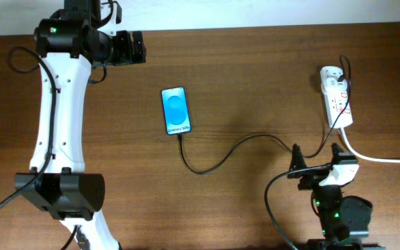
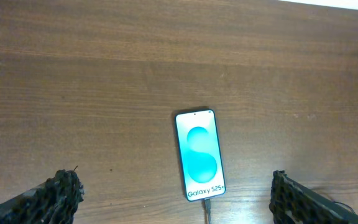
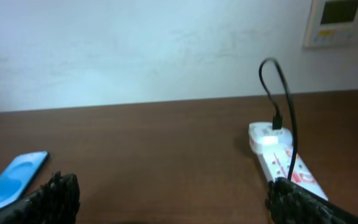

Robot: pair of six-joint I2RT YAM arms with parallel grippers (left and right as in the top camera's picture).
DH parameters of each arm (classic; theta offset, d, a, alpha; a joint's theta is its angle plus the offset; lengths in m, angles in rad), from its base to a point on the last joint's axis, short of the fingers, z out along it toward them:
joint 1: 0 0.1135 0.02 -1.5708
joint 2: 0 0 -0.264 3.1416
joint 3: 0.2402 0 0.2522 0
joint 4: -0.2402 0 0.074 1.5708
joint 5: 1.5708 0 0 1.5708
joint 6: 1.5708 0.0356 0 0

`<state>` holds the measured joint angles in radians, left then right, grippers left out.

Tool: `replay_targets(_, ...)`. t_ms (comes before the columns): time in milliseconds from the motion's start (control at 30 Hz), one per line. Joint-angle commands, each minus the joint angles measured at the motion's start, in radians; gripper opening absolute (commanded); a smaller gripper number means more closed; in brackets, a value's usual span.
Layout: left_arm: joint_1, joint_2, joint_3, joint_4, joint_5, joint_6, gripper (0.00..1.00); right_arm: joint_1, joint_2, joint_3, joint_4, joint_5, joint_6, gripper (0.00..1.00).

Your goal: Plug charger to phone and switch on socket

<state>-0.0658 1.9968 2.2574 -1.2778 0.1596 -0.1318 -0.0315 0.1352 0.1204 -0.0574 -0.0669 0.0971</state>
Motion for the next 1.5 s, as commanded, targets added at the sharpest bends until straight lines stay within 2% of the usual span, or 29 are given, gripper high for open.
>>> replay_targets(0,0.003,-0.004,0.008,0.0,-0.004,-0.002,0.99,0.044,-0.122,-0.114,0.032,0.027,0.005,0.98)
replay_targets(133,0.003,-0.004,0.008,0.0,-0.003,-0.002,0.99,0.051,-0.132,-0.115,-0.02,0.03,-0.041,0.98)
replay_targets(767,0.003,-0.004,0.008,0.0,-0.003,-0.002,1.0,0.051,-0.132,-0.115,-0.02,0.034,-0.04,0.99)
replay_targets(900,0.003,-0.004,0.006,0.007,-0.064,0.003,0.99,0.051,-0.132,-0.115,-0.02,0.034,-0.04,0.99)
replay_targets(933,0.0,-0.019,-0.005,0.051,-0.072,0.006,0.99,0.051,-0.132,-0.115,-0.02,0.034,-0.04,0.98)
replay_targets(1033,-0.041,-0.156,-0.232,0.387,-0.071,0.11,0.99,0.051,-0.132,-0.115,-0.02,0.034,-0.04,0.99)
replay_targets(1067,-0.057,-0.242,-0.384,0.544,-0.071,0.159,0.99,0.051,-0.132,-0.115,-0.02,0.034,-0.04,0.99)
replay_targets(1167,-0.055,-0.481,-0.799,0.883,-0.079,0.237,0.99,0.051,-0.132,-0.115,-0.02,0.034,-0.04,0.98)
replay_targets(1333,0.036,-0.862,-1.343,1.237,-0.082,0.261,1.0,0.051,-0.132,-0.115,-0.02,0.034,-0.04,0.98)
replay_targets(1467,0.065,-1.136,-1.69,1.437,-0.082,0.289,0.99,0.051,-0.132,-0.115,-0.02,0.034,-0.04,0.98)
